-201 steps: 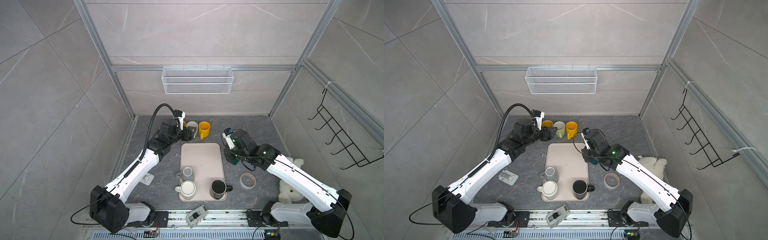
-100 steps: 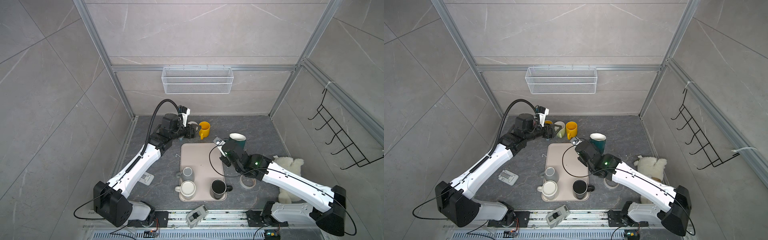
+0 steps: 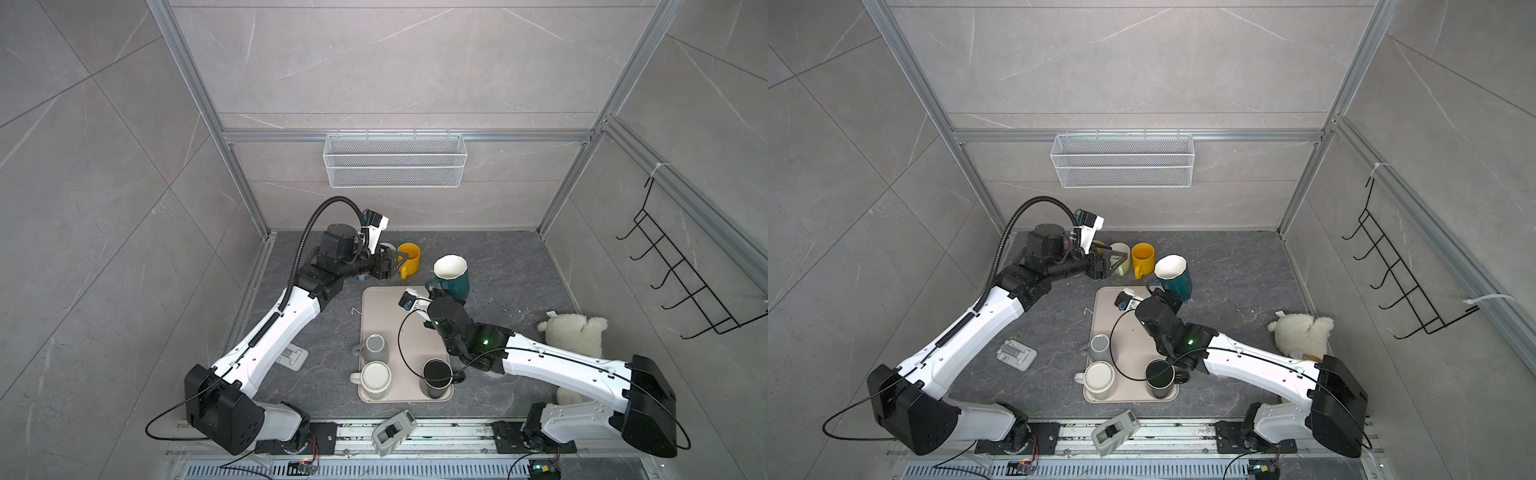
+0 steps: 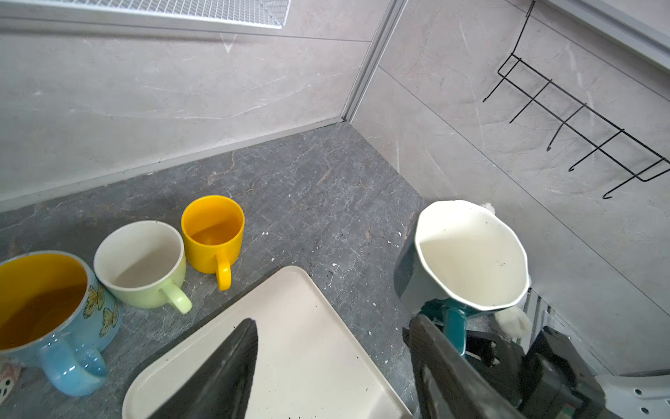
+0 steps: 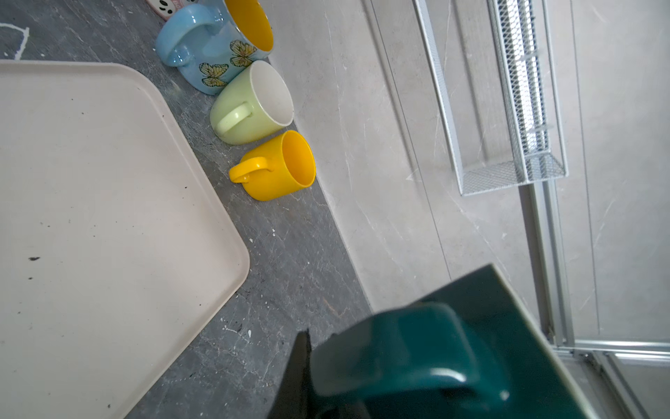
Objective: Turn the mug right side up
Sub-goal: 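Raise the green mug upright toward the left gripper while the left reaches over, then grasp the green mug's handle with the left gripper beside the right gripper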
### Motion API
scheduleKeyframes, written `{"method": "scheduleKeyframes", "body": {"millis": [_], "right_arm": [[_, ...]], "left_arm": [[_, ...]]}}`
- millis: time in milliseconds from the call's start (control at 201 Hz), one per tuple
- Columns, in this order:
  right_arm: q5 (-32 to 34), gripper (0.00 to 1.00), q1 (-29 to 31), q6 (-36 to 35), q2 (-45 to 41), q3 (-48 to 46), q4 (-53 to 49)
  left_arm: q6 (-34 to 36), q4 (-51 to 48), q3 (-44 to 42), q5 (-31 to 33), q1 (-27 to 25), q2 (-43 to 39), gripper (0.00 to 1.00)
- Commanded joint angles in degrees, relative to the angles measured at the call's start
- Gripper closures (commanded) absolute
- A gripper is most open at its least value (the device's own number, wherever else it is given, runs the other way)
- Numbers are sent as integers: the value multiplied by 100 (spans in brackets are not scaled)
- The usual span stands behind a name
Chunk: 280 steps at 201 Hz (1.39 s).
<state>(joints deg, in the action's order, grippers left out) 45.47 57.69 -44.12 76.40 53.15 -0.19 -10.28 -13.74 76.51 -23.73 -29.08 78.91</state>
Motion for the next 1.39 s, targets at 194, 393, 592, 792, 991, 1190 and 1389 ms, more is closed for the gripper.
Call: {"method": "scheduleKeyframes", "body": {"millis": [194,393,592,792,991,1190,1389], "right_arm": [[152,100,101,-1280,268,-88,1841],[109,100,174,-1465,428,-95,2064],[24,100,196,-1364,429,-15,1966],[-76,100,193,-1165,367,81,1735],[-121,100,204,-1106,384,169,1715],[-192,100,212,-1063,384,226,1706],[-217,100,240,-1058,424,284,1695]], "left_arm": [[489,-14,320,-1195,39,38,31],[779,-397,260,-1729,48,148,31],[986,-734,195,-2013,35,184,31],[1158,-1069,56,-2008,35,86,31],[1196,-1197,-33,-1992,34,84,31],[1195,-1352,61,-2060,34,273,31],[1077,-1322,86,-2234,20,466,33]]}}
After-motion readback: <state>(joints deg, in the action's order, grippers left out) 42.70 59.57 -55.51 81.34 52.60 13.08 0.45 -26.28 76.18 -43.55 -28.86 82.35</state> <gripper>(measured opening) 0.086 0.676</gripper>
